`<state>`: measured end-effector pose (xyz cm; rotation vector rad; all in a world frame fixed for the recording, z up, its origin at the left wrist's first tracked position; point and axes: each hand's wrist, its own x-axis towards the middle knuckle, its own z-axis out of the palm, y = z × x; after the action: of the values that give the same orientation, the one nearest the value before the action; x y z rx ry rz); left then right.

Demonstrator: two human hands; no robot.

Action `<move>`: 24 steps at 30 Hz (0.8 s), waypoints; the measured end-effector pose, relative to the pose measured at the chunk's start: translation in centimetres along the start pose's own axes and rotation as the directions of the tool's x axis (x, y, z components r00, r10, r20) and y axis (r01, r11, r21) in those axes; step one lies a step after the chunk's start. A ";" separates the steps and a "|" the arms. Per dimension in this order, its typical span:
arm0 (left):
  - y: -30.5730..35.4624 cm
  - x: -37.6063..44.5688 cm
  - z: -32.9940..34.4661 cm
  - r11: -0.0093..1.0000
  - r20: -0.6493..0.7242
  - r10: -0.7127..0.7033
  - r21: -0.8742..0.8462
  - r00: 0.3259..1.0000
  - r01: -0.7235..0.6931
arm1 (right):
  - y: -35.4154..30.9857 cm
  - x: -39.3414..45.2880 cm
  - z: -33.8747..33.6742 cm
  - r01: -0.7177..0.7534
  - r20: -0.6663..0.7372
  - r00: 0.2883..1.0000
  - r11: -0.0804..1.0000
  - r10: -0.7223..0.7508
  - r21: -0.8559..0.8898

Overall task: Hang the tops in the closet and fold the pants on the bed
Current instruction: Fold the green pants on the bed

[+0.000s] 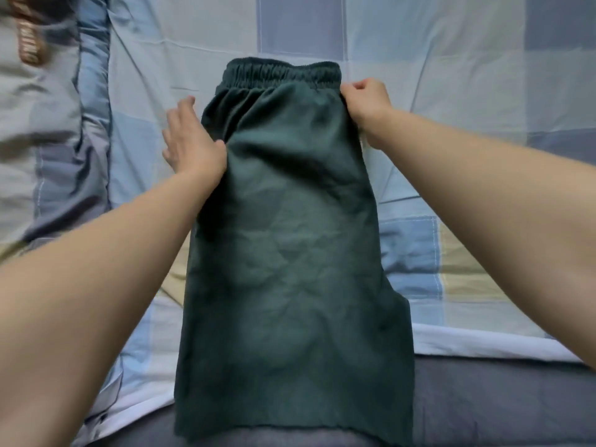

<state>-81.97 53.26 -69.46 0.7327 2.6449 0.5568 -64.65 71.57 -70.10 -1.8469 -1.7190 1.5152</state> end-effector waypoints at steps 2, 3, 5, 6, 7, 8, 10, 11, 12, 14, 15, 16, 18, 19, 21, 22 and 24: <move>0.1 -3.3 0.1 0.950 -0.003 0.230 0.218 0.973 -0.224 | 1.7 -2.7 -1.0 -0.097 0.065 0.994 0.988 0.089 0.120; 0.1 -5.4 0.3 0.888 0.059 0.379 0.259 0.924 -0.381 | 3.1 -4.6 -1.7 -0.154 0.132 0.982 0.975 0.133 0.161; -0.3 -10.2 0.9 0.687 0.276 0.628 0.244 0.728 -0.684 | 7.0 -8.4 -3.0 -0.284 0.327 0.921 0.940 0.213 0.190; -0.5 -12.8 1.3 0.585 0.378 0.697 0.193 0.609 -0.788 | 9.1 -10.5 -3.7 -0.349 0.431 0.870 0.916 0.238 0.197; -0.9 -15.3 1.7 0.497 0.470 0.730 0.133 0.496 -0.857 | 11.0 -12.7 -4.3 -0.395 0.511 0.822 0.899 0.253 0.191; -1.2 -17.7 2.1 0.428 0.554 0.732 0.079 0.396 -0.900 | 12.9 -14.8 -5.0 -0.412 0.559 0.787 0.896 0.260 0.163; -1.7 -22.2 3.0 0.393 0.707 0.650 0.004 0.281 -0.920 | 16.3 -18.6 -6.7 -0.363 0.581 0.770 0.930 0.264 0.058; -2.0 -23.9 3.5 0.435 0.754 0.592 -0.002 0.284 -0.901 | 17.8 -20.2 -7.2 -0.329 0.590 0.766 0.944 0.256 0.018; -2.1 -25.6 3.7 0.496 0.784 0.534 0.013 0.317 -0.868 | 19.2 -21.8 -7.8 -0.315 0.607 0.754 0.949 0.253 -0.004; -1.9 -28.2 3.8 0.614 0.760 0.489 0.048 0.427 -0.788 | 21.3 -24.4 -8.5 -0.338 0.604 0.754 0.941 0.258 0.020; -1.8 -29.3 3.7 0.668 0.718 0.498 0.039 0.486 -0.743 | 22.1 -25.5 -8.8 -0.332 0.564 0.789 0.942 0.244 0.056; -1.7 -30.2 3.7 0.728 0.674 0.506 0.001 0.538 -0.685 | 22.6 -26.4 -9.1 -0.285 0.495 0.843 0.955 0.212 0.077; -1.5 -31.3 3.9 0.856 0.630 0.461 -0.131 0.625 -0.500 | 22.5 -27.8 -9.6 -0.131 0.420 0.903 0.989 0.092 0.064; -1.1 -31.6 4.0 0.915 0.643 0.394 -0.209 0.657 -0.344 | 22.2 -28.4 -9.7 -0.042 0.437 0.899 0.998 0.021 0.039; -0.3 -32.0 4.0 0.926 0.720 0.194 -0.359 0.666 0.119 | 21.4 -30.0 -9.8 0.171 0.497 0.862 0.981 -0.103 -0.092; 0.1 -31.9 4.0 0.839 0.749 0.107 -0.420 0.654 0.345 | 21.0 -30.6 -9.7 0.290 0.511 0.842 0.943 -0.173 -0.159; 0.2 -31.5 3.8 0.637 0.783 -0.031 -0.464 0.622 0.616 | 19.9 -31.6 -9.4 0.487 0.593 0.753 0.847 -0.284 -0.212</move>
<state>-54.82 37.26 -65.90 0.0876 1.5363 0.8638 -38.80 43.83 -63.56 -1.0758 -2.5959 1.7234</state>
